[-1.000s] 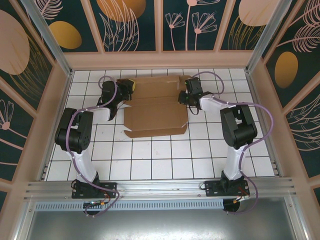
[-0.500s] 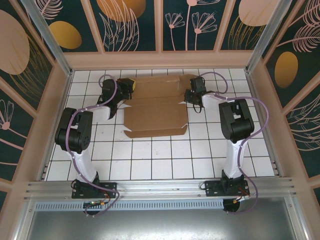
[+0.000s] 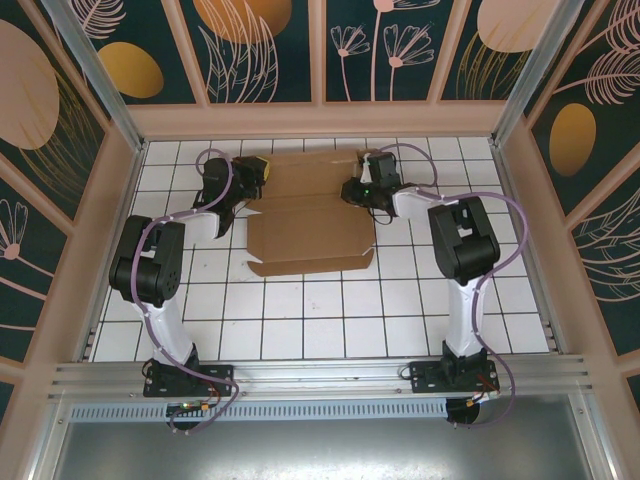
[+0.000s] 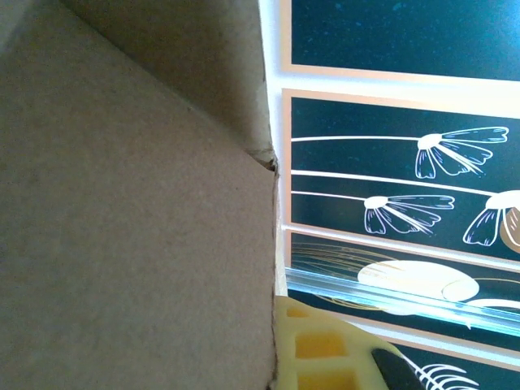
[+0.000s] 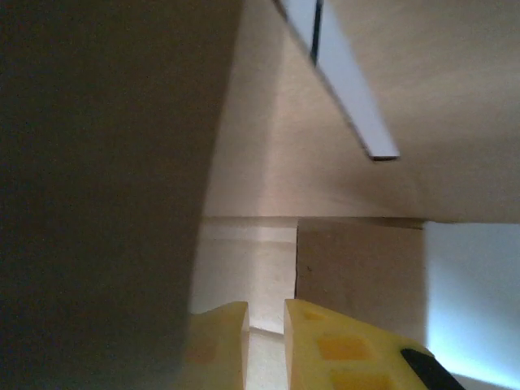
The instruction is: Fold the paper box
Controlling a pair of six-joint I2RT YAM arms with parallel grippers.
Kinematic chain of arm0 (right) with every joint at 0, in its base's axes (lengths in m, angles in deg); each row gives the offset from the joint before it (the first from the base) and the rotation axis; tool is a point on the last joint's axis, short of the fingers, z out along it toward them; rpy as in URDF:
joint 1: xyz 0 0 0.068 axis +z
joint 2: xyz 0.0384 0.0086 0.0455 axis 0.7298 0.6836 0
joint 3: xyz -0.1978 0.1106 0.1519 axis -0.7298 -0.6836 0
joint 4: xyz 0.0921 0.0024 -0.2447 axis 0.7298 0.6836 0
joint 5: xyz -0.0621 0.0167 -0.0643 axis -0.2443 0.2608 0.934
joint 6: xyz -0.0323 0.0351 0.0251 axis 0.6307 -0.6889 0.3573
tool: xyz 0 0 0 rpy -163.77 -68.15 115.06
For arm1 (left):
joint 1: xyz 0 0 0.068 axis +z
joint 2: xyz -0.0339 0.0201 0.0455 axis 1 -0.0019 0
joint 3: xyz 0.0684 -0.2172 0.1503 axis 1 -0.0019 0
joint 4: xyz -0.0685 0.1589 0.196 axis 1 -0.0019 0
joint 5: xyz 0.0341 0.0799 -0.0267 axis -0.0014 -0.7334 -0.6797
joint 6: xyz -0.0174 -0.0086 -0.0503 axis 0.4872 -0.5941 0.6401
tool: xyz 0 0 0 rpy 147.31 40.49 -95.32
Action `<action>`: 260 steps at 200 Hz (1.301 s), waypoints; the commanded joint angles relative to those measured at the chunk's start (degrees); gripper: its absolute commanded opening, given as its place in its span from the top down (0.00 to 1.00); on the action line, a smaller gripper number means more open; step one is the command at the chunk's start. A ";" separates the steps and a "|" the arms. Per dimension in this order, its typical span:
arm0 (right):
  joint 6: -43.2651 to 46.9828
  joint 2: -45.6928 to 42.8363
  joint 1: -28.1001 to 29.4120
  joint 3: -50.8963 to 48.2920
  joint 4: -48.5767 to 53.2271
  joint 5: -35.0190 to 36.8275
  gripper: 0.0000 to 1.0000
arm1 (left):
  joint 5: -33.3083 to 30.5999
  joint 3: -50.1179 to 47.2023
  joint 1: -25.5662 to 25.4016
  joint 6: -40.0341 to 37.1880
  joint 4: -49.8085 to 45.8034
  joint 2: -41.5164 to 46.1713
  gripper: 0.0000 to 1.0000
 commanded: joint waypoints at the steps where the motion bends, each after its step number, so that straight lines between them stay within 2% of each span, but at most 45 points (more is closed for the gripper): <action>1: 0.28 2.64 0.52 1.99 0.67 -3.51 0.81 | 1.63 0.39 -0.32 -1.23 -3.31 1.26 0.96; 25: 0.98 0.12 0.14 0.16 -0.16 -2.67 0.81 | 1.78 -0.09 -0.36 -1.25 -3.26 1.25 0.96; 61: 2.04 -9.18 -2.22 -6.49 -2.46 1.88 0.76 | 1.54 -0.31 -0.29 -1.66 -3.61 1.68 0.96; 87: 3.57 -14.97 -4.84 -11.51 -4.75 -2.18 0.72 | 1.87 0.10 -0.25 -2.04 -4.13 1.61 0.96; 107: 4.56 -23.06 -6.65 -19.75 -13.56 -4.41 0.71 | 2.06 0.39 -0.27 -2.34 -4.68 1.54 0.96; 123: 4.49 -29.32 -8.43 -25.03 -18.69 -1.02 0.75 | 2.16 0.69 -0.25 -2.65 -5.11 1.59 0.96; 143: 5.25 -32.33 -10.96 -27.00 -20.57 5.96 0.80 | 2.31 1.21 -0.27 -2.95 -5.96 1.90 0.96; 160: 6.36 -29.83 -13.68 -25.85 -20.96 9.53 0.76 | 2.58 2.25 -0.21 -3.24 -7.25 1.86 0.96; 176: 14.37 -24.21 -14.74 -21.51 -17.96 8.64 0.73 | 2.60 3.47 -0.26 -3.64 -8.81 1.70 0.97; 190: 21.93 -18.47 -15.20 -15.16 -11.76 11.79 0.72 | 2.60 4.20 -0.28 -3.47 -9.78 1.37 0.97; 214: 32.84 -13.12 -14.94 -11.03 -10.48 6.07 0.71 | 3.02 4.26 -0.22 -2.66 -9.60 0.87 0.97; 234: 42.69 -11.66 -12.58 -10.28 -10.05 0.82 0.65 | 3.29 4.34 -0.29 -2.65 -9.57 0.81 0.97; 260: 43.91 -11.05 -11.84 -9.91 -9.47 -7.88 0.58 | 3.64 4.60 -0.28 -2.69 -9.60 0.84 0.97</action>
